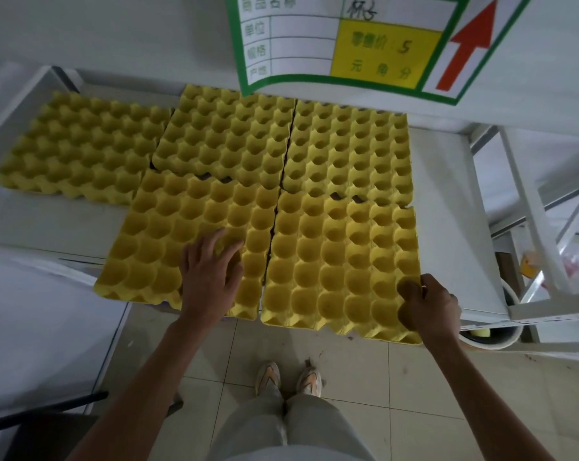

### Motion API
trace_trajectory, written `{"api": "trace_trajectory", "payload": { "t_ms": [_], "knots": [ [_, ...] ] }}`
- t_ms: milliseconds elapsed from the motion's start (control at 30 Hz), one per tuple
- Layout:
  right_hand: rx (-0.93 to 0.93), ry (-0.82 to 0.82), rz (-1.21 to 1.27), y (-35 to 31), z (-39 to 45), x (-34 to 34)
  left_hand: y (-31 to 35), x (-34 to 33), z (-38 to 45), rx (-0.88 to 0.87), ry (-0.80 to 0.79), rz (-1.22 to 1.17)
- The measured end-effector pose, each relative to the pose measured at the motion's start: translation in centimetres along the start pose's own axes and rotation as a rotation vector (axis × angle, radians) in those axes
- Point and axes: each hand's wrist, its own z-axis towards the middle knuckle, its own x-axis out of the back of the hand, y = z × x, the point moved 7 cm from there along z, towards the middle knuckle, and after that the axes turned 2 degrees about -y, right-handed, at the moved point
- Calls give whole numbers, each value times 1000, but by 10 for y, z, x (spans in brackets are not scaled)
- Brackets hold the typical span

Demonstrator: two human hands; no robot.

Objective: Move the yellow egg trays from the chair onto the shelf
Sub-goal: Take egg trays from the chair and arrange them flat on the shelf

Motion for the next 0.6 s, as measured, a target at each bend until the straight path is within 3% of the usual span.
{"api": "trace_trajectory", "payload": {
  "t_ms": [600],
  "knots": [
    [-7, -10, -10, -7, -2, -2, 7, 5, 0, 33, -28, 26]
  ]
}}
